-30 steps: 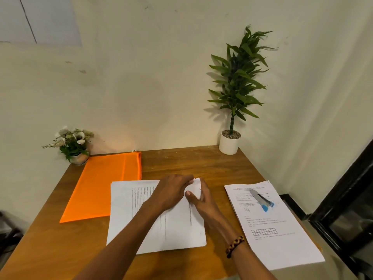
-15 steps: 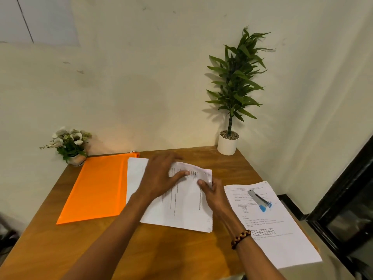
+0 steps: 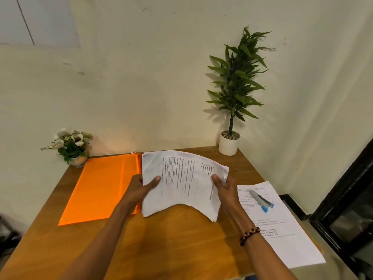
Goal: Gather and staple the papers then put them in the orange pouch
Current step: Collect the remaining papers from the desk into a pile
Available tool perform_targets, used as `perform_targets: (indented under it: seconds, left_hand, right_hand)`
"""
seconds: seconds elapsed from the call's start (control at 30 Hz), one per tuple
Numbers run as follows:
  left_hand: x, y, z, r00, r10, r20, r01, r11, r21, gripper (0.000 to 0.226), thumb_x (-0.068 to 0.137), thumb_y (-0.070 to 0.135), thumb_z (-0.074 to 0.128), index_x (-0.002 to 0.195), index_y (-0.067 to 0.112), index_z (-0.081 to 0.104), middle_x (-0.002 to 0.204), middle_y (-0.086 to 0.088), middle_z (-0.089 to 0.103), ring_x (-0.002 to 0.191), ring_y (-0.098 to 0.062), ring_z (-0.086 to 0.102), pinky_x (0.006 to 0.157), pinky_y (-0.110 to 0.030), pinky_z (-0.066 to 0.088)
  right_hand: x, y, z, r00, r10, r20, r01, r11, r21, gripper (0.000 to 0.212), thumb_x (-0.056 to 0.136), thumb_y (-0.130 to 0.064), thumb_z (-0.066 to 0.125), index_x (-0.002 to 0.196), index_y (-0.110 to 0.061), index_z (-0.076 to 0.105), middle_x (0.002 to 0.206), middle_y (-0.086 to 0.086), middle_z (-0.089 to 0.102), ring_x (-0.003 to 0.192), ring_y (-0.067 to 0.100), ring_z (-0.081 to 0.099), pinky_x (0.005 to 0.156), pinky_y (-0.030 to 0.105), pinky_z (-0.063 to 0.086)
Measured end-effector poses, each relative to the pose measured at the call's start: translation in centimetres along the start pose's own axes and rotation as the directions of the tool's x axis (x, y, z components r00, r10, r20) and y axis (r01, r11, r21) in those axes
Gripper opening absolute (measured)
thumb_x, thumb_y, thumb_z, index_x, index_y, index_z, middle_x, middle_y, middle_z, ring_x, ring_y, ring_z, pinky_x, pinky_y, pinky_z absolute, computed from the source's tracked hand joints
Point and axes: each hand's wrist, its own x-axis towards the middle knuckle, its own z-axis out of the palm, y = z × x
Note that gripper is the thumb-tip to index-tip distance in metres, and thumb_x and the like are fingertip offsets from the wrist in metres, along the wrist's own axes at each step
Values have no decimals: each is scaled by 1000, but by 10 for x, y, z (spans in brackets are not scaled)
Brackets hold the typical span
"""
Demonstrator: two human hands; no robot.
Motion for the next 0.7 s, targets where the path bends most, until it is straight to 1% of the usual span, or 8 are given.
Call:
perform_targets:
  seconds: [0.1, 0.2, 0.27, 0.37, 0.43, 0.5, 0.63, 0.7]
  left_hand:
    - [1, 3, 16, 998, 62, 17, -63, 995, 72, 63, 71, 64, 77, 121, 29, 66, 112, 7, 74, 104, -13, 70, 85, -35, 61]
    - [-2, 7, 32, 992, 127, 16, -128, 984, 126, 36, 88, 41, 74, 119, 44, 56, 110, 23, 68, 101, 3, 67, 79, -22, 58]
    - [-5, 3, 39, 990, 137, 39, -142, 974, 174, 38, 93, 29, 69, 119, 49, 50, 110, 29, 64, 100, 11, 64, 80, -18, 58]
    - [-9, -20, 39, 981, 123, 152, -165, 937, 308, 42, 97, 45, 60, 135, 47, 43, 124, 22, 61, 113, 0, 62, 91, -29, 57]
    - [-7, -41, 35, 981, 55, 183, -119, 928, 354, 74, 84, 74, 55, 145, 38, 36, 136, 9, 56, 123, -13, 57, 97, -41, 56]
    - [-5, -53, 33, 989, 15, 145, -68, 927, 368, 90, 75, 86, 51, 147, 35, 32, 139, 4, 52, 125, -16, 54, 98, -43, 55]
    - [-5, -40, 30, 996, -11, 93, -21, 942, 335, 49, 95, 46, 60, 136, 37, 35, 124, 9, 55, 117, -16, 56, 84, -25, 54]
    - [3, -40, 16, 999, -24, 39, 11, 958, 287, 55, 91, 41, 66, 139, 29, 42, 124, 4, 59, 117, -22, 59, 86, -30, 57]
  right_hand:
    - [-4, -6, 8, 998, -49, -26, 50, 998, 35, 35, 96, -34, 65, 126, -18, 53, 117, 4, 68, 98, 19, 70, 82, 41, 61]
    - [-8, -10, 14, 987, -156, -31, 156, 988, 3, 32, 97, -33, 64, 126, -19, 58, 113, -2, 70, 93, 12, 72, 72, 28, 62]
    - [-11, -9, 18, 980, -197, -22, 197, 980, -9, 27, 97, -33, 64, 123, -24, 61, 110, -9, 72, 92, 12, 74, 67, 24, 61]
    - [-17, -2, 22, 984, -179, 23, 180, 979, -98, 25, 95, -34, 68, 119, -28, 60, 106, -10, 71, 89, 16, 74, 60, 19, 58]
    - [-18, 6, 23, 988, -153, 33, 157, 977, -141, 28, 96, -31, 68, 121, -27, 57, 107, -8, 69, 86, 11, 71, 55, 13, 53]
    - [-16, 11, 22, 990, -143, 2, 142, 979, -145, 28, 96, -29, 68, 122, -24, 57, 109, -4, 69, 84, 8, 69, 54, 12, 52]
    - [-6, 15, 18, 994, -100, -33, 93, 981, -169, 30, 95, -32, 69, 120, -19, 59, 113, 1, 70, 85, 8, 68, 56, 15, 51]
    - [1, 16, 13, 997, -81, -3, 79, 980, -181, 25, 94, -29, 71, 115, -21, 60, 112, 1, 71, 88, 10, 68, 60, 16, 50]
